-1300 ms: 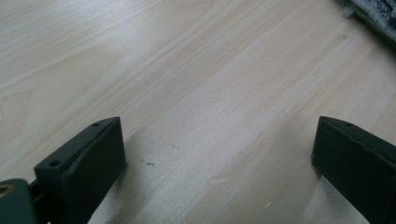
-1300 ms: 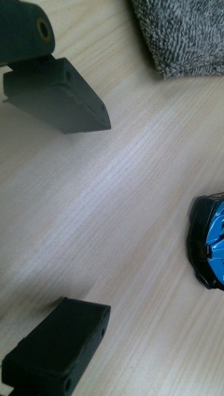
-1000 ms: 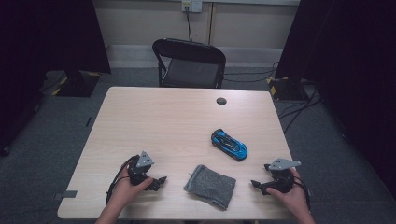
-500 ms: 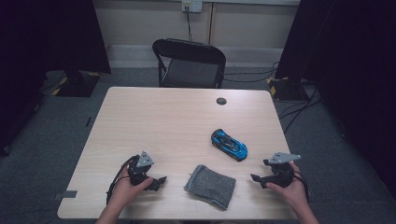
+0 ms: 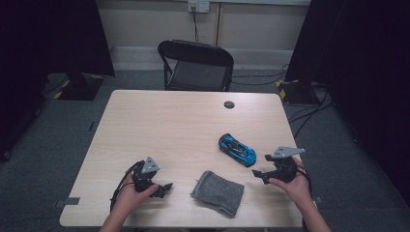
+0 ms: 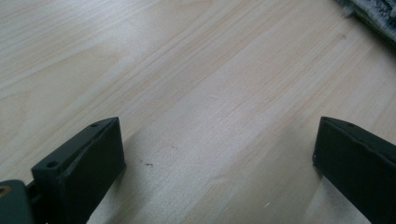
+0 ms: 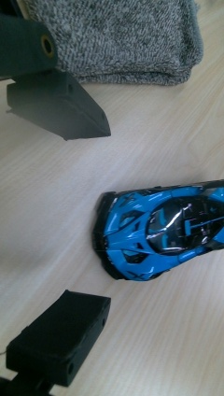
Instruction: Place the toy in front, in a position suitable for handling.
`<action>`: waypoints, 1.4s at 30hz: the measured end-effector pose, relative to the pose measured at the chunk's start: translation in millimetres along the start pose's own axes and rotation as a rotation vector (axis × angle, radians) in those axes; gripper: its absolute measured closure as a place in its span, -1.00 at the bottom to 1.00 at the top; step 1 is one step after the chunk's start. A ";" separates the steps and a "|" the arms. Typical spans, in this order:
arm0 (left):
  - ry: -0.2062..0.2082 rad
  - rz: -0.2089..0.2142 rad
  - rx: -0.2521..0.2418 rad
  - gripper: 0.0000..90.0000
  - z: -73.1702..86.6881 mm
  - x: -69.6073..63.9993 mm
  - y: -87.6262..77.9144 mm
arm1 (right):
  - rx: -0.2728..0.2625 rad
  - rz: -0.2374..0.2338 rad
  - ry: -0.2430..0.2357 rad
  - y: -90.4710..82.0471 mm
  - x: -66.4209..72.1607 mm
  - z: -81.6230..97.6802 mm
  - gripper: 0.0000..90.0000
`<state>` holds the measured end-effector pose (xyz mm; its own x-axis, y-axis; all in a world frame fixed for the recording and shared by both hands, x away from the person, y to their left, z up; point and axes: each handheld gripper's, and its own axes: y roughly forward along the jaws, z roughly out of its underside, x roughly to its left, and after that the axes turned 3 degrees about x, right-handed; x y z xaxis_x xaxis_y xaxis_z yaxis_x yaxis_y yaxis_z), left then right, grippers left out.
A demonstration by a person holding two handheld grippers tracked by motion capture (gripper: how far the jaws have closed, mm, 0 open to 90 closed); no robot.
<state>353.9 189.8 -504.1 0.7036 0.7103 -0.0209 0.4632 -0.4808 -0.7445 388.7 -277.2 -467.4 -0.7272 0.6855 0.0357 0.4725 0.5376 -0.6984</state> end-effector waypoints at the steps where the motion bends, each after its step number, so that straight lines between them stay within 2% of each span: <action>1: 0.000 0.000 0.000 -0.97 0.0 0.0 0.0 | 0.008 0.001 -0.005 1.2 0.1 -2.3 -0.67; 12: 0.003 0.001 0.003 -0.98 -0.1 0.2 0.0 | 0.004 0.002 -0.011 13.9 -4.9 -25.2 -0.67; 22: 0.006 0.002 0.004 -1.00 -0.5 -0.1 0.7 | 0.004 -0.013 -0.042 37.9 -10.5 -52.1 -0.67; 27: 0.006 0.002 0.004 -1.00 -0.5 -0.1 0.7 | 0.013 -0.017 -0.036 51.7 -13.3 -58.3 -0.67; 31: 0.006 0.002 0.004 -1.00 -0.5 -0.1 0.7 | 0.026 -0.019 -0.049 62.4 -14.8 -64.1 -0.67; 42: 0.007 0.002 0.004 -1.00 -1.1 -0.2 1.3 | 0.040 -0.034 -0.040 82.6 -19.2 -79.1 -0.67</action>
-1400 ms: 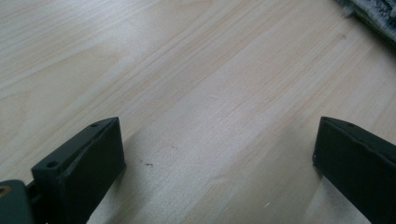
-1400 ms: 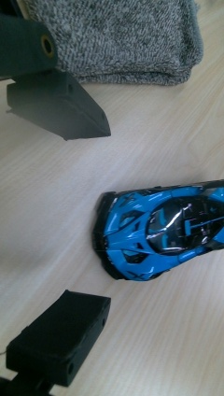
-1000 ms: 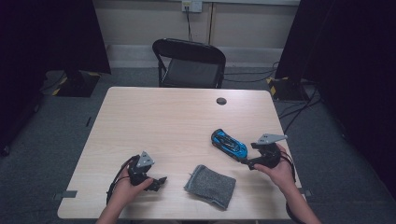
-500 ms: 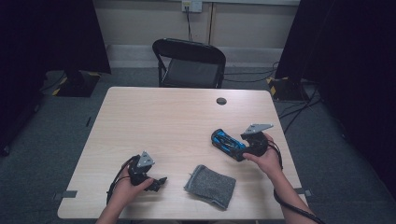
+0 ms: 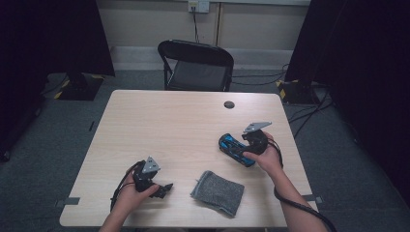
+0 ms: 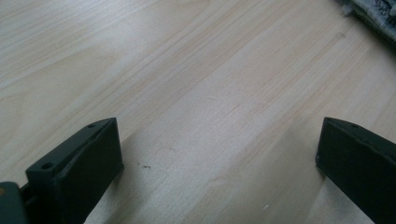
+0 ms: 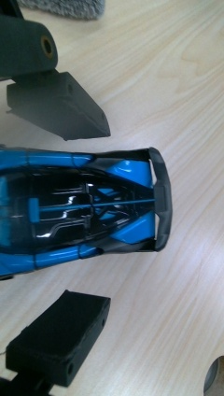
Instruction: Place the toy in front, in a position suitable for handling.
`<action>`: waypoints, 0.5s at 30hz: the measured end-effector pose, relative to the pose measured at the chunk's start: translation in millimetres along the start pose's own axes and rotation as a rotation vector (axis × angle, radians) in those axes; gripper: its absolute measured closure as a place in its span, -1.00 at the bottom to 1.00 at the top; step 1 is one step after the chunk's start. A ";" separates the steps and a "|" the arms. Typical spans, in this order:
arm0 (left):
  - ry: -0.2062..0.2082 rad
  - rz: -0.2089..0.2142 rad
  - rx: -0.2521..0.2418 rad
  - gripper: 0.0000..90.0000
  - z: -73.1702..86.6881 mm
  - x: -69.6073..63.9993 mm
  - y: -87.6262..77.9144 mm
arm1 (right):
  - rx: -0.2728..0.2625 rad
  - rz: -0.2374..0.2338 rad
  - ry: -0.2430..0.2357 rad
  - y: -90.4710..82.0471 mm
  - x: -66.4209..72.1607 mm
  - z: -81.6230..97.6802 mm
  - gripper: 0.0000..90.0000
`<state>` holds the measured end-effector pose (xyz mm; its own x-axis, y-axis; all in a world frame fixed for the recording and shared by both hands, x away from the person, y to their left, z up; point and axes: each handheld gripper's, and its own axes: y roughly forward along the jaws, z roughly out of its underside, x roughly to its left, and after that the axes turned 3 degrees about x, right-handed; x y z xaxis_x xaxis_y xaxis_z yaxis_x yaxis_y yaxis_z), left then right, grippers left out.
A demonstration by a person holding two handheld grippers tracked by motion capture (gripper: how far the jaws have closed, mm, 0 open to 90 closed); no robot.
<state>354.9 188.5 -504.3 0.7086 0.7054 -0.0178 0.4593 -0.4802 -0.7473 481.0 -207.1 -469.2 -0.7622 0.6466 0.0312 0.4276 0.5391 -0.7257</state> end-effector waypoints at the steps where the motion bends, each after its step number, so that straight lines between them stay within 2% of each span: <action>1: 0.000 0.000 0.000 -1.00 0.0 0.0 0.0 | -0.002 0.000 0.003 1.4 -0.1 -1.3 -0.67; 15: 0.000 0.000 0.000 -1.00 0.0 0.0 0.0 | 0.043 -0.018 -0.027 25.5 4.8 -14.8 -0.67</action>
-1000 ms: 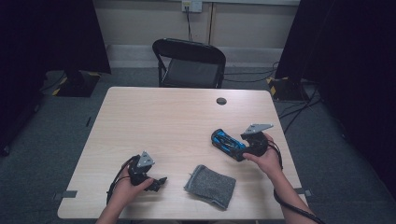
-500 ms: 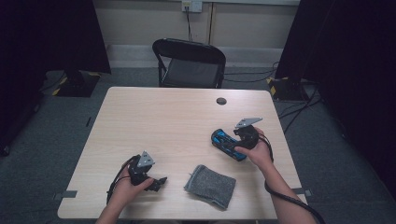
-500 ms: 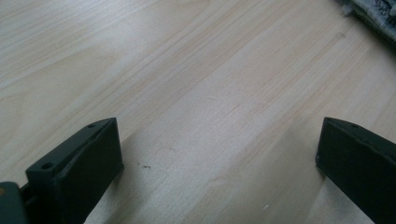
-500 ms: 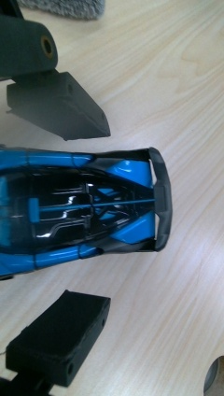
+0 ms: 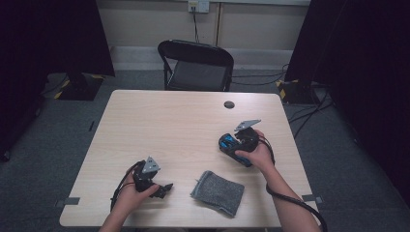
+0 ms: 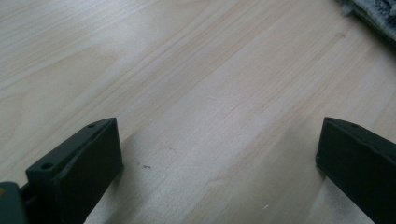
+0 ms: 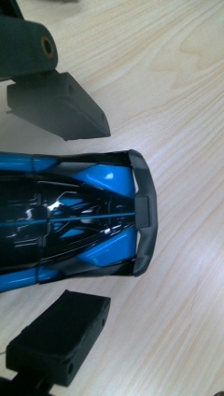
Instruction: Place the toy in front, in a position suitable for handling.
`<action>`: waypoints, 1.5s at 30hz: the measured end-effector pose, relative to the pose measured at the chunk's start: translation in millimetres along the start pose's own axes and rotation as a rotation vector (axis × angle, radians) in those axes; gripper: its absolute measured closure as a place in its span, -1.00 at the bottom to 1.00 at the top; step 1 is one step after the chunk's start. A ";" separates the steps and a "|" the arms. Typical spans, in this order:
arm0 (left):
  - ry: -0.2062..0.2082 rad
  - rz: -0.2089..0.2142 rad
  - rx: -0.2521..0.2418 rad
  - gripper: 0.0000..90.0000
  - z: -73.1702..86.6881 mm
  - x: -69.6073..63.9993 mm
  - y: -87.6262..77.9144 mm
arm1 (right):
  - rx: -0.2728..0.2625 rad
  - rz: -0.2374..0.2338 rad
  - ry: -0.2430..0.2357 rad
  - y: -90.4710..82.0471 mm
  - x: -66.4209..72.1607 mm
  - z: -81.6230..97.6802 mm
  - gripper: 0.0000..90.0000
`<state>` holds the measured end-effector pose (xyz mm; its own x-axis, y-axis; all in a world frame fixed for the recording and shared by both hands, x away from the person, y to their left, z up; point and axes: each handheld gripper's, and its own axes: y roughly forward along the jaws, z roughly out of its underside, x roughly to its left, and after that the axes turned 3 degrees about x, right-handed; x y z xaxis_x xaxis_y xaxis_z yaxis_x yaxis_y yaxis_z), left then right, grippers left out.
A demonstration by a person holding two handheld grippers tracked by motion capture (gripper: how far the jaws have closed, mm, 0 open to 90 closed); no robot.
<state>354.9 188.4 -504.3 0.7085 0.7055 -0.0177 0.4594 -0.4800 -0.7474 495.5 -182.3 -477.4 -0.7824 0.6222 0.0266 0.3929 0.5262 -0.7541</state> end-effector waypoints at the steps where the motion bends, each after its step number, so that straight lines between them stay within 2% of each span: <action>1: 0.000 0.000 0.001 -1.00 0.0 0.0 0.0 | 0.006 0.003 -0.003 1.9 0.9 -1.3 -0.67; 8: 0.001 0.001 0.001 -1.00 -0.4 -0.1 0.3 | 0.040 0.008 -0.019 17.6 4.3 -4.5 -0.67; 11: 0.001 0.002 0.001 -1.00 -0.4 -0.1 0.4 | 0.041 0.008 -0.007 19.8 3.0 -4.9 -0.66; 19: 0.001 0.002 0.001 -1.00 -0.4 -0.1 0.4 | 0.053 0.016 -0.016 26.6 4.7 -5.4 -0.60; 21: 0.001 0.002 0.001 -1.00 -0.4 -0.1 0.4 | 0.060 0.022 -0.028 27.4 4.3 -4.4 -0.58; 28: 0.001 0.002 0.002 -1.00 -0.4 -0.1 0.3 | 0.059 0.024 -0.007 28.1 4.5 -4.0 -0.58; 33: 0.001 0.001 0.001 -1.00 -0.4 -0.1 0.4 | 0.065 0.025 0.002 27.3 3.2 -4.3 -0.50; 45: 0.001 0.002 0.001 -1.00 -0.4 -0.1 0.4 | 0.041 0.034 0.009 26.3 3.4 -1.7 -0.45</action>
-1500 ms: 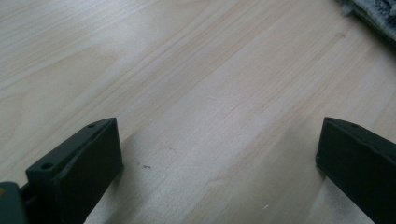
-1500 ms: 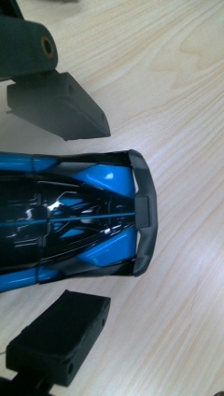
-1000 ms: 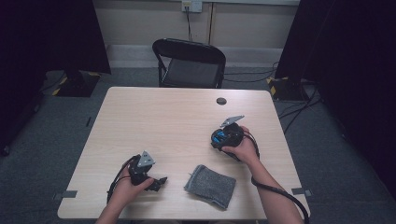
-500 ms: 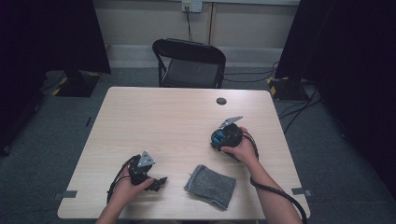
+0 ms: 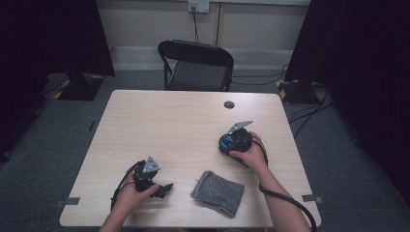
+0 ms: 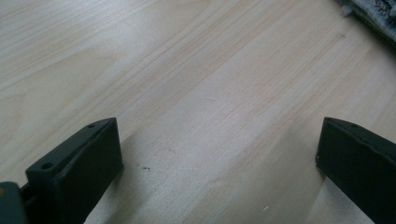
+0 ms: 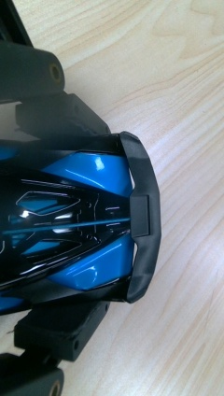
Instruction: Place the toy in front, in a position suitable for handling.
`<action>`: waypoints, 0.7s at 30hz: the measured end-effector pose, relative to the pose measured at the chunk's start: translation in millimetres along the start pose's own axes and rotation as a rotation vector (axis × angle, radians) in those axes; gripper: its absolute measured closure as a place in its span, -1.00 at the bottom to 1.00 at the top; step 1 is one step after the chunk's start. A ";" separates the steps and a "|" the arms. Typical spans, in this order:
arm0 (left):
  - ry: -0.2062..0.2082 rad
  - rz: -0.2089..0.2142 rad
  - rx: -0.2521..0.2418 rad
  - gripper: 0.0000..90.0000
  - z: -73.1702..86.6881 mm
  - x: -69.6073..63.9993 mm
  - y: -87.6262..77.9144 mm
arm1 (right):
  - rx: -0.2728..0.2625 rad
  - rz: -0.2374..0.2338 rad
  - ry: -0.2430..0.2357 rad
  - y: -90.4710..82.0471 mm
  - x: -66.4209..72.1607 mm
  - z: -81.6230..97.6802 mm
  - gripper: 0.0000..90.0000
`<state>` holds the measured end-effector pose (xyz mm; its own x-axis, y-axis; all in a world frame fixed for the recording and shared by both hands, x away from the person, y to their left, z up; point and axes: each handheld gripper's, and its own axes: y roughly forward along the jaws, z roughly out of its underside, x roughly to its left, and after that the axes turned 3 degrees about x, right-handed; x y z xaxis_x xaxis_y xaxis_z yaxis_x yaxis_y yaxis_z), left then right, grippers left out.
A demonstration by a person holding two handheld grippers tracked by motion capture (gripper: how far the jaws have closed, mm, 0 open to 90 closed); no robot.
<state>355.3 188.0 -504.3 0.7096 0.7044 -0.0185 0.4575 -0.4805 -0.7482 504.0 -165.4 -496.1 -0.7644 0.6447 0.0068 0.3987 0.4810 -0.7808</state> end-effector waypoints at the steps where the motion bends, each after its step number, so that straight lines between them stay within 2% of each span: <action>1: 0.000 0.000 0.000 -1.00 0.0 0.0 0.0 | -0.002 0.003 0.001 -0.1 0.3 0.3 -0.45; 12: 0.000 0.000 0.000 -1.00 0.0 0.0 0.0 | 0.014 0.022 0.010 -1.3 1.4 -1.5 -0.43; 16: 0.000 0.000 0.000 -1.00 -0.1 0.1 0.0 | -0.020 0.020 0.046 -6.5 -1.6 -2.4 -0.43; 21: 0.001 0.000 0.001 -1.00 -0.3 0.1 0.2 | -0.032 0.015 0.060 -11.5 -3.7 -4.2 -0.43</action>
<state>355.6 187.8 -504.3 0.7101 0.7039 -0.0181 0.4569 -0.4802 -0.7487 504.3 -170.8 -484.5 -0.7269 0.6859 0.0332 0.4269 0.4892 -0.7606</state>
